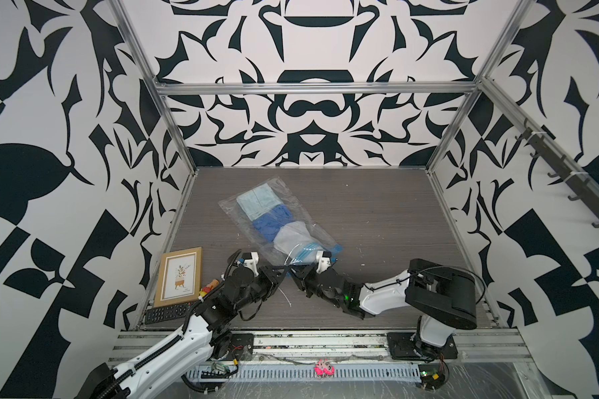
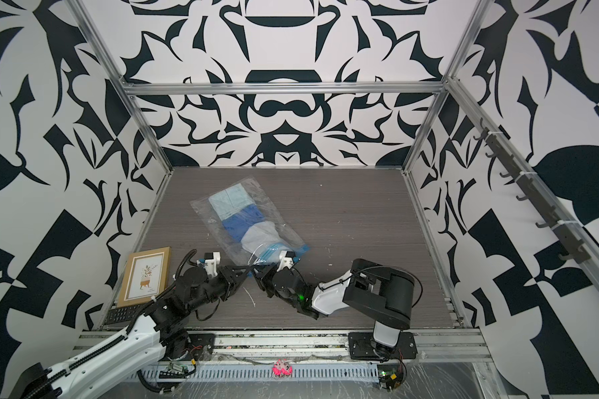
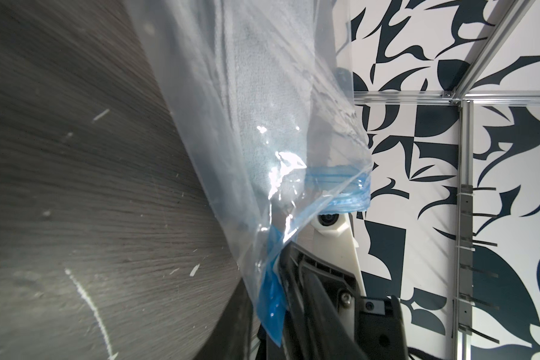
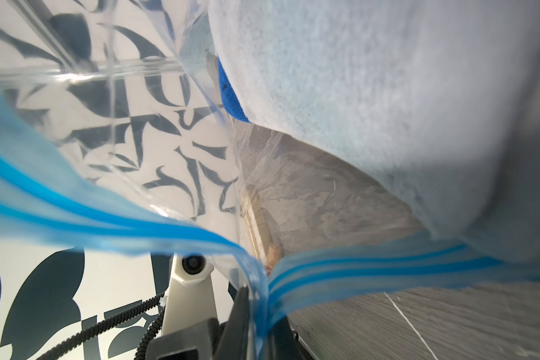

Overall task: Place the folded towel into the vacuum bag
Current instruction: Close the vacuum bag at the center of the board.

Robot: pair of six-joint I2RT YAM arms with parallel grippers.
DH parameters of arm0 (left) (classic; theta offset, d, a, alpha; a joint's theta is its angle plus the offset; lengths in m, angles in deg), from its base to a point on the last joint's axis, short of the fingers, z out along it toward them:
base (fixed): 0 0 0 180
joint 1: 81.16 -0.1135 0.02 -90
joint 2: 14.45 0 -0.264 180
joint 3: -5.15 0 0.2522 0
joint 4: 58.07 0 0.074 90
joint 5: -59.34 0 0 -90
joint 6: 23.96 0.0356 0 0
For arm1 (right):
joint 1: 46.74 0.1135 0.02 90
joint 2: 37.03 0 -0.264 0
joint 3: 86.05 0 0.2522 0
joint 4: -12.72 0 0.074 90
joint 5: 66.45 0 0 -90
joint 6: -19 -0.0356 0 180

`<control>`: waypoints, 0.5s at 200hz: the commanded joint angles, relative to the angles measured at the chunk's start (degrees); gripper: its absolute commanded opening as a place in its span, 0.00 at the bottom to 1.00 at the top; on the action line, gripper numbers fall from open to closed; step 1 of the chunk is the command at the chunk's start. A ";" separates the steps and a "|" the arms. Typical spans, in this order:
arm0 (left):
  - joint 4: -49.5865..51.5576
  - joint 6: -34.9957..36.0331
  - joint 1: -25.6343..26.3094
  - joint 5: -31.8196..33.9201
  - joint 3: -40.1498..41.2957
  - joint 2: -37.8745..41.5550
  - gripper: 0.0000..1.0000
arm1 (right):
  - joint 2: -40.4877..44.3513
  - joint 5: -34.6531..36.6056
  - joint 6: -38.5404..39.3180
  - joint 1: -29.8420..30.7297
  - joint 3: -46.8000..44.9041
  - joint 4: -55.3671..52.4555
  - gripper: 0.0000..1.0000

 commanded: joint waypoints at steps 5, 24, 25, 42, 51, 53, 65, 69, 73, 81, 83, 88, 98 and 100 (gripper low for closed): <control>-4.75 -0.56 -0.14 0.05 -0.09 -1.31 0.23 | -0.46 0.99 -0.17 0.31 2.43 3.36 0.00; -5.56 -0.56 -0.18 -0.12 -0.13 -2.02 0.17 | -0.75 0.98 -0.33 0.27 2.62 3.52 0.00; -5.59 -0.56 -0.18 -0.12 -0.09 -2.04 0.17 | -0.79 0.94 -0.31 0.26 2.59 3.55 0.00; -5.54 -0.64 -0.18 -0.13 -0.23 -1.76 0.15 | -1.06 1.03 -0.40 0.31 2.70 3.67 0.00; -5.46 -0.64 -0.18 -0.06 -0.22 -1.40 0.15 | -1.17 1.25 -0.51 0.29 2.65 3.69 0.00; -5.39 -0.65 -0.18 -0.05 -0.23 -1.33 0.15 | -1.21 1.23 -0.48 0.32 2.65 3.67 0.00; -5.10 -0.73 -0.18 0.00 -0.36 -0.94 0.13 | -1.31 1.29 -0.61 0.25 2.66 3.84 0.00; -5.10 -0.72 -0.18 0.12 -0.39 -0.78 0.13 | -1.33 1.39 -0.65 0.28 2.60 3.78 0.00; -5.02 -0.69 -0.18 0.20 -0.47 -0.71 0.13 | -1.30 1.32 -0.65 0.25 2.57 3.80 0.00; -5.09 -0.72 -0.18 0.22 -0.57 -0.58 0.13 | -1.29 1.34 -0.70 0.29 2.59 3.83 0.00; -5.10 -0.69 -0.18 0.26 -0.51 -0.60 0.13 | -1.31 1.38 -0.71 0.25 2.57 3.91 0.00; -5.14 -0.72 -0.20 0.23 -0.60 -0.68 0.13 | -1.26 1.35 -0.66 0.23 2.56 3.84 0.00; -5.10 -0.65 -0.17 0.20 -0.90 -0.97 0.14 | -1.27 1.24 -0.56 0.16 2.58 3.92 0.00; -5.17 -0.65 -0.18 0.17 -0.92 -1.07 0.14 | -1.31 1.27 -0.56 0.20 2.56 3.93 0.00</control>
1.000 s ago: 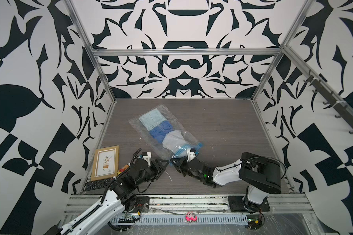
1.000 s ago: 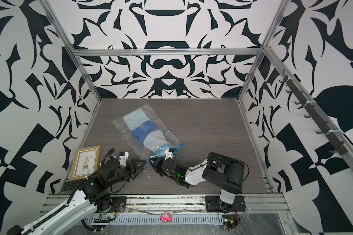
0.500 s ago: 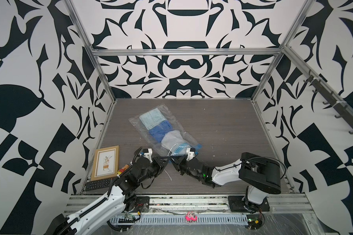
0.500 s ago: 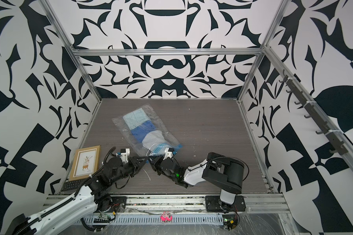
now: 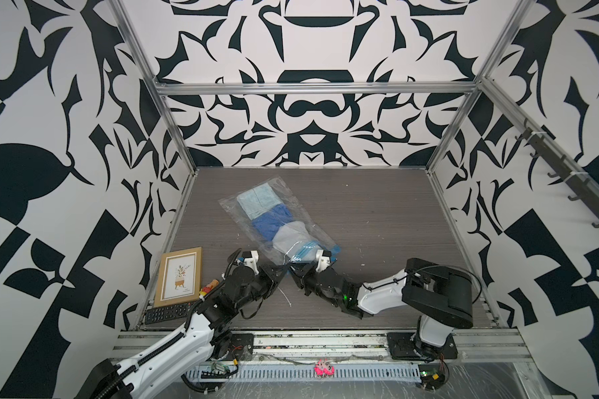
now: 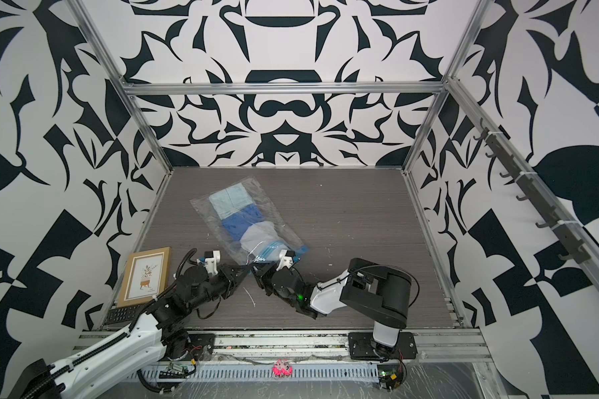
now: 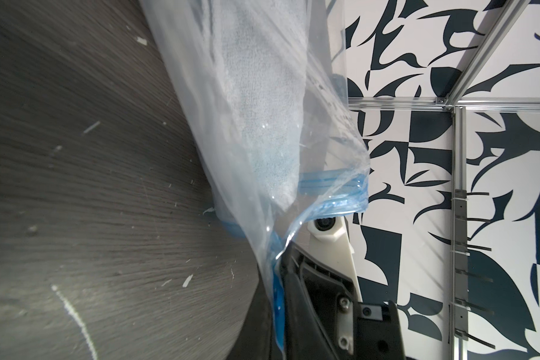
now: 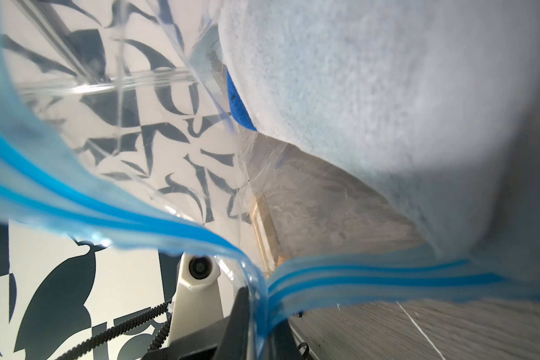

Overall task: Place the folded towel into the vacuum bag
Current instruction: Close the vacuum bag at the center of the board.

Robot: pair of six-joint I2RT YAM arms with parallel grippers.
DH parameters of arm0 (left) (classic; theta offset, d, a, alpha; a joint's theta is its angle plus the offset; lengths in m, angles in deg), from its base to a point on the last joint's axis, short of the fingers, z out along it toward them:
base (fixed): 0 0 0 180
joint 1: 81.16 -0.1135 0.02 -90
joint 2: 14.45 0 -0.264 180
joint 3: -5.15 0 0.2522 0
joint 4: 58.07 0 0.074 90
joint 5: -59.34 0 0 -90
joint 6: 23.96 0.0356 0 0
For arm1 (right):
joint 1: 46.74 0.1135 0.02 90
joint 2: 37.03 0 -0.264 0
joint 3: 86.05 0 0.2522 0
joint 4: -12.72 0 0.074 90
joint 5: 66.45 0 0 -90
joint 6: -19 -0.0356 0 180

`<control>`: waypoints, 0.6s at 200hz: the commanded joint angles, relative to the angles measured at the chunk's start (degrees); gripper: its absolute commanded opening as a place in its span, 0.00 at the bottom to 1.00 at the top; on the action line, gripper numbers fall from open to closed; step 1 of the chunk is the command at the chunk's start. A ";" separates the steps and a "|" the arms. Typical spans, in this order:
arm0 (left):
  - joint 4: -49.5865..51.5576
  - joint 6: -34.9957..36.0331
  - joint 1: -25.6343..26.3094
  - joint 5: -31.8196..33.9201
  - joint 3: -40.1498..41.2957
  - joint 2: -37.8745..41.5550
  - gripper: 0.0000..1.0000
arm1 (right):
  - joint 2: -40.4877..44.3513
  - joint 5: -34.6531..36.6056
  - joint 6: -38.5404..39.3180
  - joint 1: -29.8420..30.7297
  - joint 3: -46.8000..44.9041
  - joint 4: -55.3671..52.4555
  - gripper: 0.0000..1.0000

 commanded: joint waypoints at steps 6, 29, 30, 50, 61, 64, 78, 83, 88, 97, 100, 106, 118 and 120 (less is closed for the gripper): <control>-3.12 0.08 0.01 -0.36 -1.01 0.18 0.15 | -0.10 -0.28 -0.09 0.22 1.88 1.78 0.00; -4.44 0.10 0.04 -0.55 -1.23 -1.10 0.15 | -0.44 -0.46 -0.04 0.20 2.15 2.09 0.00; -4.50 0.13 0.04 -0.55 -1.26 -1.18 0.15 | -0.45 -0.48 -0.04 0.23 2.15 2.13 0.00; -5.28 0.20 0.04 -0.81 -1.81 -2.03 0.15 | -0.70 -0.50 -0.08 0.25 2.18 2.25 0.00; -5.27 0.38 0.14 -0.73 -2.21 -2.27 0.14 | -0.76 -0.45 -0.07 0.19 2.15 2.32 0.00; -5.34 0.48 0.13 -0.68 -2.30 -2.43 0.14 | -0.72 -0.47 -0.04 0.18 2.15 2.34 0.00; -5.62 0.51 0.12 -0.73 -2.50 -2.72 0.11 | -0.84 -0.50 -0.04 0.24 2.18 2.36 0.00; -5.78 0.51 0.12 -0.71 -2.64 -2.91 0.10 | -0.89 -0.53 -0.04 0.25 2.19 2.37 0.00; -5.96 0.51 0.21 -0.72 -2.68 -3.13 0.10 | -0.96 -0.58 -0.04 0.23 2.23 2.39 0.00; -6.38 0.54 0.30 -0.72 -2.76 -3.52 0.08 | -1.08 -0.59 -0.08 0.22 2.14 2.54 0.00; -6.48 0.56 0.38 -0.72 -2.84 -3.71 0.07 | -1.07 -0.53 -0.05 0.24 2.15 2.56 0.00; -6.82 0.61 0.47 -0.76 -2.89 -4.05 0.06 | -1.11 -0.54 -0.08 0.18 2.08 2.68 0.00; -7.35 0.60 0.65 -0.81 -3.02 -4.66 0.02 | -1.16 -0.41 -0.13 0.21 1.95 3.06 0.00; -7.41 0.60 0.70 -0.88 -3.04 -4.75 0.01 | -1.16 -0.28 -0.08 0.18 1.90 3.14 0.00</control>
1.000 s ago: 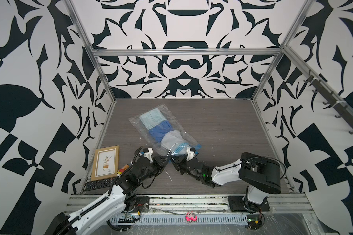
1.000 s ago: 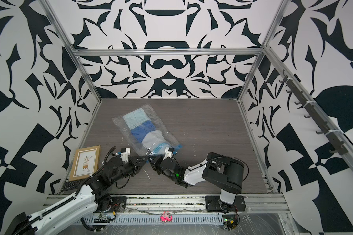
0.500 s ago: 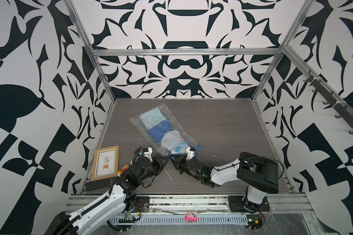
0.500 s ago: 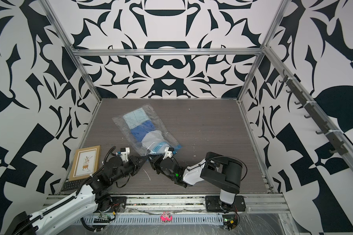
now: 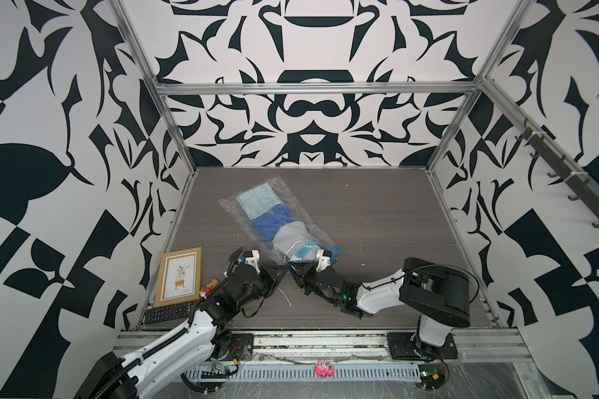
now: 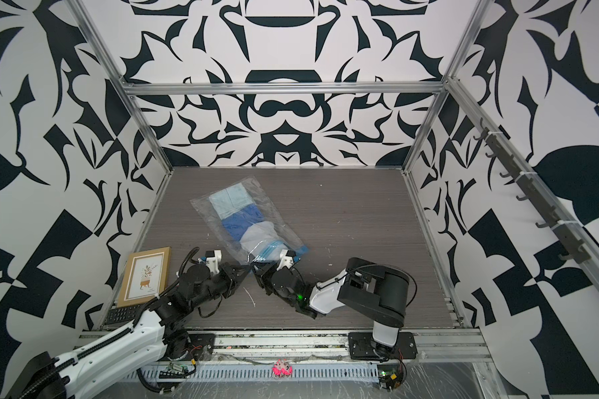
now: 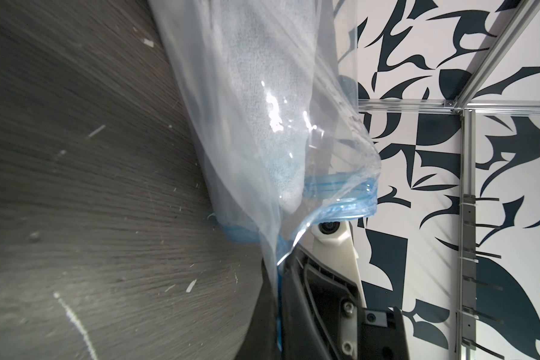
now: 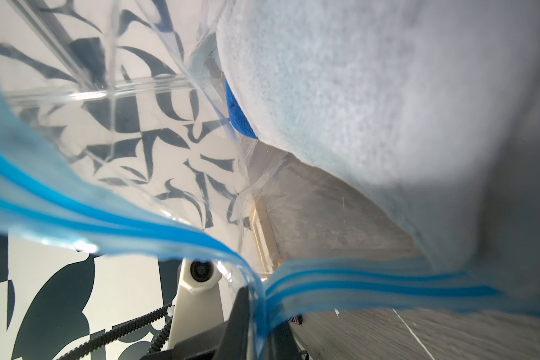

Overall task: Place the folded towel into the vacuum bag
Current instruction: Close the vacuum bag at the center of the board.

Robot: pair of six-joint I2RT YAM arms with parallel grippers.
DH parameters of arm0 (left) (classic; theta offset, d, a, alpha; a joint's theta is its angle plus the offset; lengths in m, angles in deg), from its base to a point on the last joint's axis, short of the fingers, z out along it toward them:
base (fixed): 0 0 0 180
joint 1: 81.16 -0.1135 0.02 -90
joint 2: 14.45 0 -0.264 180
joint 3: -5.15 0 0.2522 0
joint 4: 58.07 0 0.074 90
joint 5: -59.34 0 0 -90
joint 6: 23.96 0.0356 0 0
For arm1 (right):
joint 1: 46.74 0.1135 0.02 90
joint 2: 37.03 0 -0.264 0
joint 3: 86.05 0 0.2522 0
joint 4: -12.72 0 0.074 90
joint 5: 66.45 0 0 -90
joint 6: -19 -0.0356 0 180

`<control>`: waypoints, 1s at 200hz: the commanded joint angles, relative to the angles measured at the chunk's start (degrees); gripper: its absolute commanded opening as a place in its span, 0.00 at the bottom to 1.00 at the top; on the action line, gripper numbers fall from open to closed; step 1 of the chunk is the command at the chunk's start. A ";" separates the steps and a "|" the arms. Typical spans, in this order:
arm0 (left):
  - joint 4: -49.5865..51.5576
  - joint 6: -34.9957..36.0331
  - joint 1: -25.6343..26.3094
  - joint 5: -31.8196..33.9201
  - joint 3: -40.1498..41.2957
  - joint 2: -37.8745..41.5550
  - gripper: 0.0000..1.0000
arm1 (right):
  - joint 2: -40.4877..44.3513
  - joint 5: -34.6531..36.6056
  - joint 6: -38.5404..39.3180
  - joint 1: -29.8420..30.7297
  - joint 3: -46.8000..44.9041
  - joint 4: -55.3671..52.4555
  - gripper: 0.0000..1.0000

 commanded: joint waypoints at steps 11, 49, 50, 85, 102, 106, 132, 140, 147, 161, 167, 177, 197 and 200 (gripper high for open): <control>-5.49 0.40 0.72 -1.05 -2.40 -0.97 0.00 | -0.09 -0.79 0.15 0.48 1.48 2.85 0.01; -5.54 0.38 0.81 -0.69 -1.84 -0.69 0.00 | 2.08 0.75 1.46 0.50 -0.13 2.34 0.42; -5.54 0.39 0.81 -0.67 -1.85 -0.67 0.00 | 2.09 0.79 1.49 0.50 -0.15 2.32 0.43; -4.50 0.41 0.81 -0.33 -1.78 -0.03 0.00 | 4.59 1.67 2.31 0.49 -1.20 0.37 0.46; -4.34 0.51 0.81 -0.22 -1.92 -0.13 0.00 | 4.83 2.19 2.54 0.42 -1.87 1.30 0.44; -4.31 0.49 0.81 -0.22 -1.92 -0.12 0.00 | 4.90 2.14 2.57 0.50 -1.99 1.39 0.42; -4.13 0.57 0.81 -0.02 -1.85 -0.38 0.00 | 4.90 2.09 2.41 0.44 -2.10 2.21 0.29; -4.05 0.62 0.81 0.00 -1.88 -0.30 0.00 | 4.79 2.10 2.32 0.45 -2.09 2.34 0.27; -4.05 0.60 0.82 0.03 -1.86 -0.21 0.00 | 4.75 2.12 2.28 0.43 -2.09 2.39 0.25; -3.84 0.66 0.81 -0.04 -2.00 -0.03 0.00 | 4.73 2.39 2.38 0.46 -2.27 2.56 0.21; -3.65 0.68 0.81 -0.04 -2.11 0.05 0.00 | 4.75 2.39 2.32 0.49 -2.27 2.56 0.19; -3.13 0.71 0.81 0.00 -2.07 0.34 0.00 | 4.81 2.54 2.47 0.48 -2.11 2.52 0.17; -2.65 0.67 0.81 0.13 -1.99 0.81 0.00 | 4.93 2.52 2.61 0.46 -1.85 2.24 0.10; -2.58 0.67 0.81 0.13 -2.02 0.90 0.00 | 4.96 2.56 2.64 0.43 -1.83 2.13 0.09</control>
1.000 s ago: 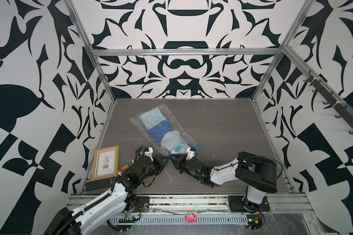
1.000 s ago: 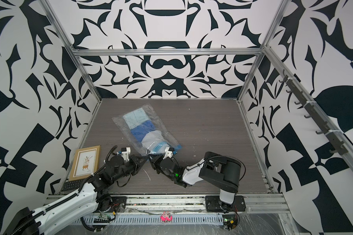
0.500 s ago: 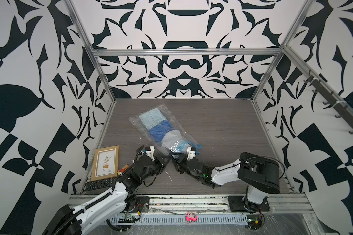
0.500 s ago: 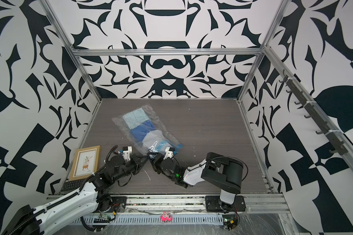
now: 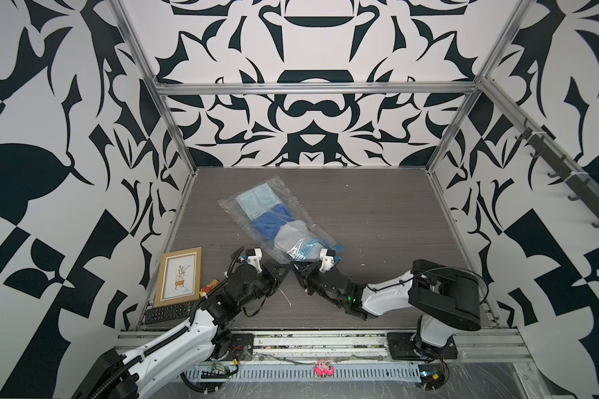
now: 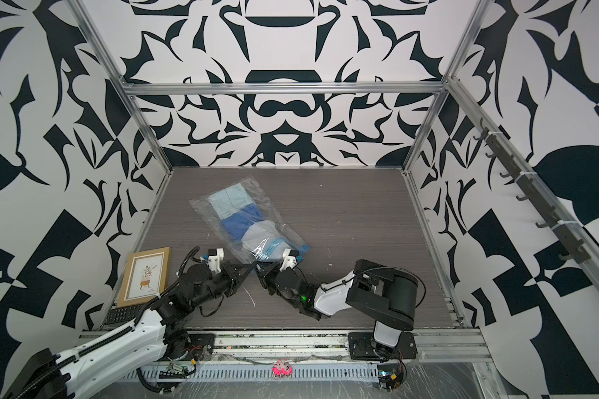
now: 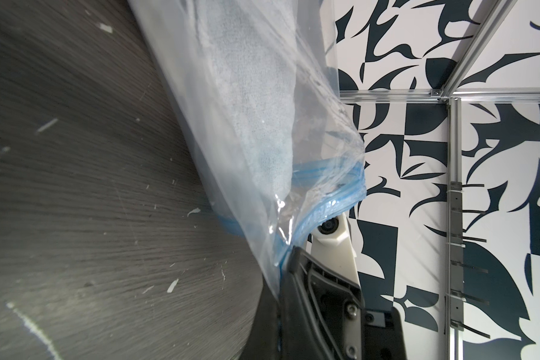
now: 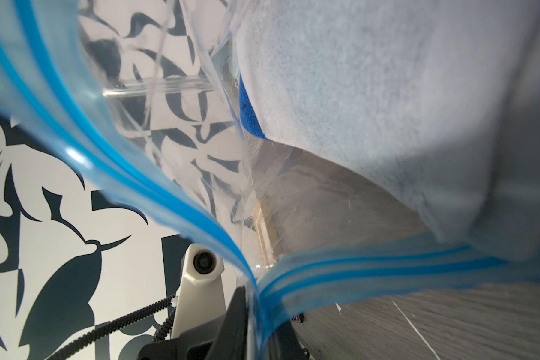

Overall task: Place the folded towel into the vacuum bag
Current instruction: Close the vacuum bag at the center of the board.

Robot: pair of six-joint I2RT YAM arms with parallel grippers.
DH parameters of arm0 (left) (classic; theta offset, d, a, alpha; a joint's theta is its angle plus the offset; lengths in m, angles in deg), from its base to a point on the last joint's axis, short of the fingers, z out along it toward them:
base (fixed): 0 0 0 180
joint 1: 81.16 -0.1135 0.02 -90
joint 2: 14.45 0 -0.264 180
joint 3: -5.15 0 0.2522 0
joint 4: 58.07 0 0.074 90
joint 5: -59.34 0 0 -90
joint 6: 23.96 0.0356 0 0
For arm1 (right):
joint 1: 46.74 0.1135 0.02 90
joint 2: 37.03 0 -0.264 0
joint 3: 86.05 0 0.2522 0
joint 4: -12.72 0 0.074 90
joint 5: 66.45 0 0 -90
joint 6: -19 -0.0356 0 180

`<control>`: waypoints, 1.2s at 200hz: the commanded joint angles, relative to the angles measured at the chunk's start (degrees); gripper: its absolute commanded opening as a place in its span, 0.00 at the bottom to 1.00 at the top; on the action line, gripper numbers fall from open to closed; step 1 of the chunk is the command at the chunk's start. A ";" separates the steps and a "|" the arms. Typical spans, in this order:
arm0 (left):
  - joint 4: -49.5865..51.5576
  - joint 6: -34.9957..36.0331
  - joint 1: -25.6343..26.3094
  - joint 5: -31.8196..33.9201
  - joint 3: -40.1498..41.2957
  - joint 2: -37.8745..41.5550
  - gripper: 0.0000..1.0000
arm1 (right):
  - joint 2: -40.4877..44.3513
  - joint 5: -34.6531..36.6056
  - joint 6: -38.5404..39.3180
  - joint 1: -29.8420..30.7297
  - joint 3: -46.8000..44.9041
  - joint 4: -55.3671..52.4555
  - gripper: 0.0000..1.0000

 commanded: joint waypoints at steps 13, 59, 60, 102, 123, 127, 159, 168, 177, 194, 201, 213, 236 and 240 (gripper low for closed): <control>0.13 0.60 0.22 0.72 -1.73 1.47 0.00 | 1.76 1.40 0.89 0.18 0.44 1.66 0.03; 2.07 1.08 0.19 0.64 -1.85 3.71 0.00 | 4.55 5.01 0.37 0.23 -1.50 -1.86 0.00; 2.16 1.11 0.19 0.64 -1.89 3.78 0.00 | 4.66 5.10 0.35 0.19 -1.53 -1.98 0.00; 5.16 2.09 0.19 0.72 -1.57 7.38 0.00 | 7.20 8.71 -1.63 -0.33 -2.61 -7.74 0.00; 5.57 2.09 0.22 0.56 -1.29 8.44 0.00 | 7.87 10.30 -2.47 -0.82 -3.09 -9.22 0.00; 5.58 2.04 0.20 0.55 -1.22 8.55 0.00 | 7.93 10.66 -2.72 -0.93 -3.10 -9.59 0.00; 6.53 1.87 0.19 0.40 -0.97 9.53 0.00 | 9.52 12.91 -4.00 -2.14 -4.04 -13.47 0.00; 6.94 1.84 0.21 0.28 -0.98 9.93 0.00 | 9.95 13.48 -4.66 -2.55 -4.27 -15.12 0.00; 7.38 1.75 0.19 0.26 -0.95 10.30 0.00 | 10.50 14.09 -4.85 -2.79 -4.54 -16.27 0.00; 8.25 1.61 0.19 0.19 -0.92 11.11 0.00 | 11.54 15.23 -5.30 -3.32 -4.81 -19.40 0.00; 8.65 1.58 0.19 0.19 -0.86 11.50 0.00 | 11.91 15.78 -5.30 -3.46 -4.81 -20.72 0.00; 8.96 1.23 0.20 0.37 -0.57 12.23 0.00 | 12.36 16.55 -5.43 -3.63 -4.63 -23.10 0.00; 10.38 1.05 0.19 0.46 -0.45 13.51 0.00 | 12.25 18.09 -5.79 -4.04 -3.83 -27.10 0.00; 10.62 1.02 0.19 0.46 -0.45 13.74 0.00 | 11.99 18.36 -5.76 -4.14 -3.61 -27.77 0.00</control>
